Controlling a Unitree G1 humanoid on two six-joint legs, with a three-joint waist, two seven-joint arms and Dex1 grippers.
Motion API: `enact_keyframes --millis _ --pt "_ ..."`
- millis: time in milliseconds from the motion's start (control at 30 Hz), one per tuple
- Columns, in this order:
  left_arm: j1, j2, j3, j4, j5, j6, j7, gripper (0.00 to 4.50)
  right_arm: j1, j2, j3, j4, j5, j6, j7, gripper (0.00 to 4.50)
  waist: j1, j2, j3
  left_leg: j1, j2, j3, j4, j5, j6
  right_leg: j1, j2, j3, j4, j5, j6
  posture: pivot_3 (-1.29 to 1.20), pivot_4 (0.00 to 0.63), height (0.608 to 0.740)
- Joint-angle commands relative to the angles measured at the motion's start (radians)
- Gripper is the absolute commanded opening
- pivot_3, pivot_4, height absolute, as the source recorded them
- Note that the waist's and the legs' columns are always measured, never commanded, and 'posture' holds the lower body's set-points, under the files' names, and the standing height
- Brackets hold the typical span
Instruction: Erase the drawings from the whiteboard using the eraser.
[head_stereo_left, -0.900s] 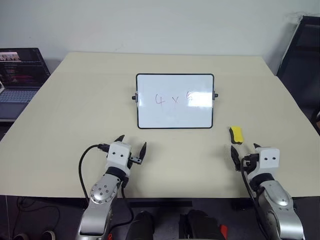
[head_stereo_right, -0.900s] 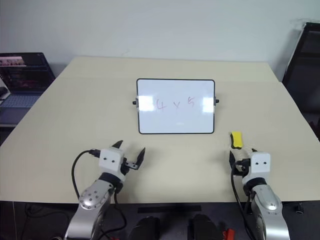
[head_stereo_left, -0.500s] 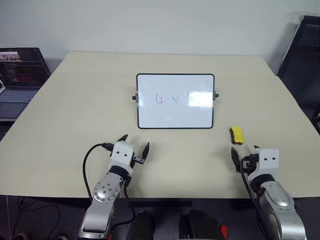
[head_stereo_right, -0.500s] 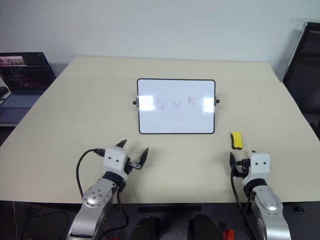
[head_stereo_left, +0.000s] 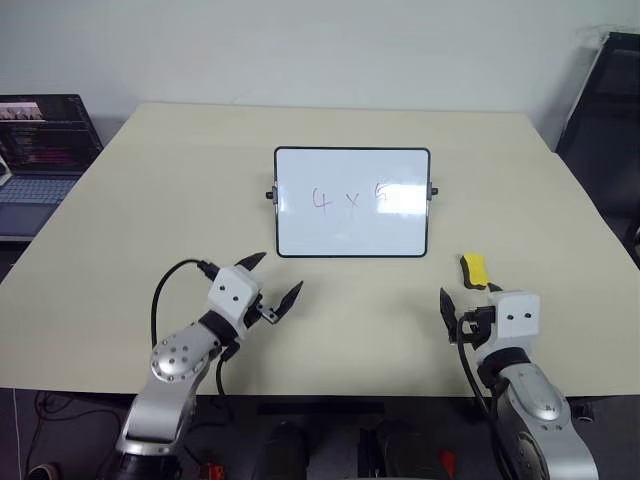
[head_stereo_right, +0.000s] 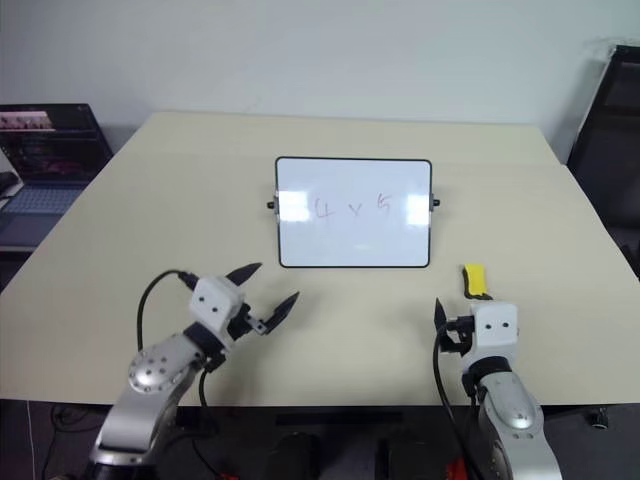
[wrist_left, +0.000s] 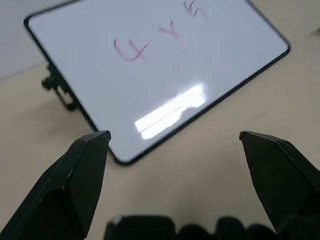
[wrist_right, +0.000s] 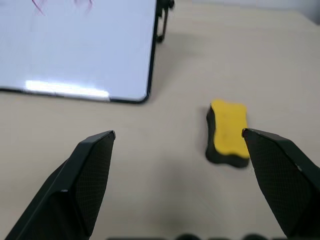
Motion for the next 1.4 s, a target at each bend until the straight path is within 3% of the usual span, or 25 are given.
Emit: enact_keyframes --millis 33,233,567,1400 --pt "-0.119 0.016 0.012 0.041 -0.035 -0.025 -0.048 4.5 -0.036 -0.01 -0.053 -0.059 0.014 0.035 -0.009 4.46 0.002 0.0 0.0 0.0 0.0 0.0 0.0 0.0 0.0 0.0 0.0 0.0 0.0 0.0 0.0 0.0 0.15 0.74" --pt "-0.307 0.043 -0.078 0.086 -0.153 0.083 -0.283 4.5 -0.185 -0.015 -0.158 0.04 0.034 0.109 -0.042 4.46 -0.003 0.0 0.0 0.0 -0.001 0.001 0.0 0.0 0.0 0.0 0.001 -0.001 0.0 0.001 0.001 0.0 0.15 0.74" --pt "-0.443 0.075 -0.175 0.169 -0.219 0.163 -0.549 4.5 -0.416 -0.054 -0.246 0.239 0.142 0.328 -0.012 4.46 -0.014 0.001 0.001 0.0 -0.001 0.001 -0.002 0.0 0.0 -0.001 0.005 0.0 0.001 0.0 0.0 0.0 0.15 0.74" --pt "-0.455 0.041 -0.167 0.244 -0.17 0.078 -0.562 4.5 -0.534 -0.086 -0.224 0.481 0.121 0.28 -0.008 4.46 -0.013 0.001 0.001 -0.005 -0.001 0.001 -0.001 0.0 0.0 -0.005 0.005 0.001 0.001 0.001 0.0 0.0 0.15 0.74"
